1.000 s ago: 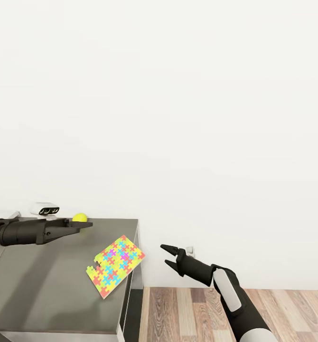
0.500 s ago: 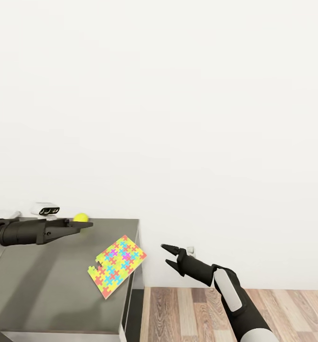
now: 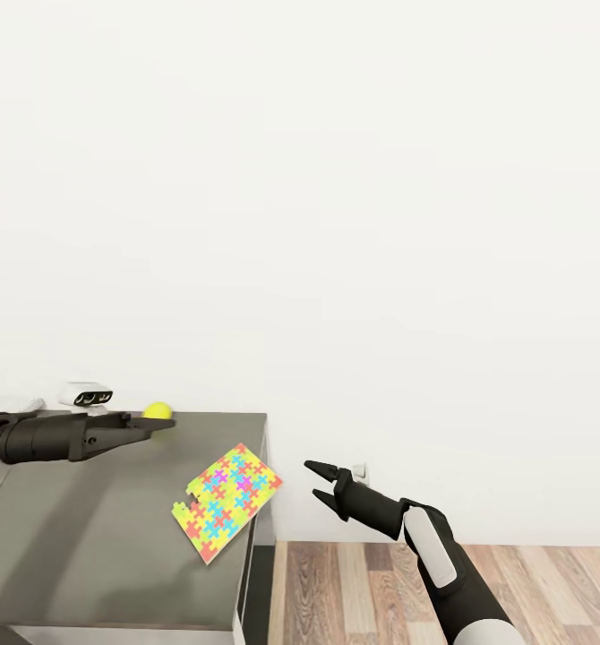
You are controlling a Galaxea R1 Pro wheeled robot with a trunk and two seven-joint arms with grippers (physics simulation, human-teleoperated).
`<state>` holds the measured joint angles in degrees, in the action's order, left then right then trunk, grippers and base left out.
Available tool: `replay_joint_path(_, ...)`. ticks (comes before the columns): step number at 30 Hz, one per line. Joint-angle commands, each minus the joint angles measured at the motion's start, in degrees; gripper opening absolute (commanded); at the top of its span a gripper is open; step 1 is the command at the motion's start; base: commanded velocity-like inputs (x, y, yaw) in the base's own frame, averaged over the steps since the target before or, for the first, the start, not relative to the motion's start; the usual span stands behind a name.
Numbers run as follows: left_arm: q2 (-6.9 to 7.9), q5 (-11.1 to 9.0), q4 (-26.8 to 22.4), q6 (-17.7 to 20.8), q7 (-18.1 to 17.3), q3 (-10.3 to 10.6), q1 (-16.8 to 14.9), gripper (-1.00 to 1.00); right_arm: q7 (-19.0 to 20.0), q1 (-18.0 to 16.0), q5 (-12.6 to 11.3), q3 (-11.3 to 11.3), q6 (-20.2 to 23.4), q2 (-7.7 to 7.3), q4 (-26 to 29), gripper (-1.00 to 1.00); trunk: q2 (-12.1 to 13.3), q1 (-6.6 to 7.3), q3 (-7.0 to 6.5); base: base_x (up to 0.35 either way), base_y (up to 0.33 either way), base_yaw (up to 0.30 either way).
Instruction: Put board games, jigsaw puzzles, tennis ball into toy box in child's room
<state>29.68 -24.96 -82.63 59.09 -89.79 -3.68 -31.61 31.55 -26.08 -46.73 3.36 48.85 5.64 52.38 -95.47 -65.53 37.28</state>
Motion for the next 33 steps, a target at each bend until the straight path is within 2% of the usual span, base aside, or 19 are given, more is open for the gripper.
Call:
replay_joint_path(1, 0.02, 0.0, -0.01, 0.6, -0.21, 0.01, -0.03, 1.0, 0.16, -0.04, 0.14, 0.24, 0.37, 0.07, 0.01, 1.0, -0.03, 0.0, 0.06, 0.0, 0.146, 0.0)
replay_joint_path(12, -0.22, 0.0, -0.07, 0.51, -0.21, 0.1, -0.03, 1.0, 0.1, -0.06, 0.28, 0.24, 0.37, 0.07, -0.07, 1.0, -0.03, 0.0, 0.06, 0.0, 0.056, 0.0)
replay_joint_path(16, -1.16, 0.03, -0.14, 0.56, -0.21, 0.16, -0.03, 1.0, 0.06, -0.05, 0.35, 0.23, 0.37, 0.07, -0.08, 1.0, -0.03, 0.0, 0.06, 0.0, 0.006, 0.0)
replay_joint_path(20, -2.87, 0.08, -0.31, 0.57, -0.21, 0.61, -0.03, 1.0, 0.0, -0.09, 0.43, 0.18, 0.37, 0.07, -0.08, 1.0, -0.03, 0.0, 0.06, 0.0, 0.003, 0.0)
replay_joint_path(24, -4.82, 0.33, -0.39, 0.54, -0.21, 2.88, -0.03, 1.0, -0.07, -0.1, 0.48, 0.17, 0.37, 0.07, -0.08, 1.0, -0.03, 0.0, 0.06, 0.0, 0.0, 0.0)
replay_joint_path(25, -5.31, 0.42, -0.4, 0.52, -0.21, 4.1, -0.03, 1.0, -0.07, -0.11, 0.5, 0.16, 0.37, 0.07, -0.08, 1.0, -0.03, 0.0, 0.06, 0.0, 0.0, 0.0)
replay_joint_path(31, -6.01, 0.52, -0.42, 0.5, -0.21, 6.9, -0.09, 1.0, -0.52, -0.14, 0.63, 0.16, 0.35, 0.07, -0.08, 1.0, -0.03, 0.0, 0.06, 0.0, 0.0, 0.0)
replay_joint_path(33, -6.05, 0.52, -0.41, 0.49, -0.21, 7.17, -0.1, 1.0, -0.61, -0.16, 0.62, 0.19, 0.26, 0.07, -0.08, 1.0, -0.03, 0.0, 0.06, 0.0, 0.0, 0.0)
